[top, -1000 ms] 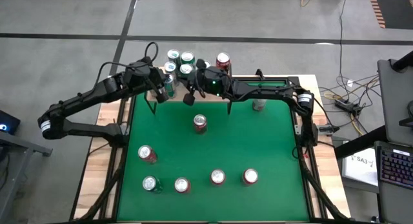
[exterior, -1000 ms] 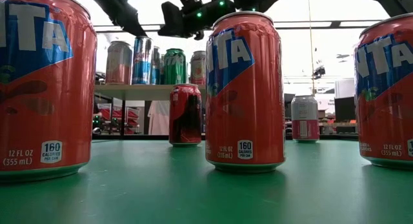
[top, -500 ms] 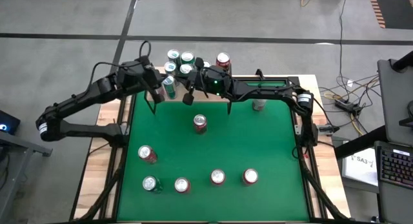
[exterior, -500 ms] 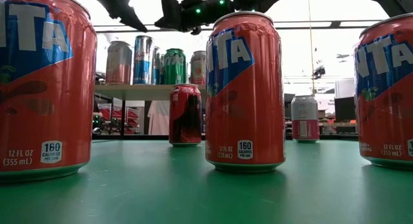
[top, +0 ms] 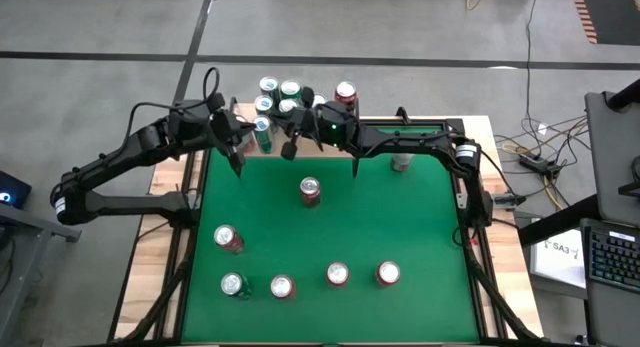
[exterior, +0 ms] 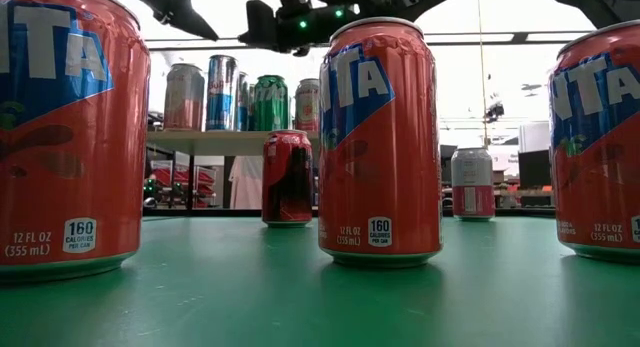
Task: Place canned beverage on shelf
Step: Put the white and red can on the shelf
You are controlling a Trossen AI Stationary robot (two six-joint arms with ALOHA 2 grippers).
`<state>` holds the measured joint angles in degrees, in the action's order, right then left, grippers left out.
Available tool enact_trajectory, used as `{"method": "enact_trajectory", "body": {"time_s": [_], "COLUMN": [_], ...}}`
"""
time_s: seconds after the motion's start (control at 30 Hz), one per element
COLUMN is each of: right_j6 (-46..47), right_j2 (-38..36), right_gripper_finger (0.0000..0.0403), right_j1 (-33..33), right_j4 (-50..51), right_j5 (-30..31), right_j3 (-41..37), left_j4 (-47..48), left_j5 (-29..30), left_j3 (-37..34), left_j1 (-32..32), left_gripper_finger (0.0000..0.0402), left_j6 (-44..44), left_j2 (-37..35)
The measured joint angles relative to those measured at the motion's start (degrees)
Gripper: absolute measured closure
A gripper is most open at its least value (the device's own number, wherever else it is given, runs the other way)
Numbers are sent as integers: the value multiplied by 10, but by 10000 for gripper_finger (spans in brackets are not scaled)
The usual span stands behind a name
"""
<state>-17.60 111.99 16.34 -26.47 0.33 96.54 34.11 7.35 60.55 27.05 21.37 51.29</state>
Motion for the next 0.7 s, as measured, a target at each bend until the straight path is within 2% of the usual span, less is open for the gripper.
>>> {"method": "enact_trajectory", "body": {"time_s": [0.27,0.7], "right_j6": [-3,-12], "right_j2": [36,37], "right_gripper_finger": [394,394], "right_j1": [2,2], "right_j4": [46,127], "right_j5": [-5,12], "right_j3": [46,72], "left_j4": [10,25], "left_j5": [0,2], "left_j3": [-3,-3], "left_j1": [0,0], "left_gripper_finger": [402,402], "left_j6": [6,16], "left_j2": [1,12]}}
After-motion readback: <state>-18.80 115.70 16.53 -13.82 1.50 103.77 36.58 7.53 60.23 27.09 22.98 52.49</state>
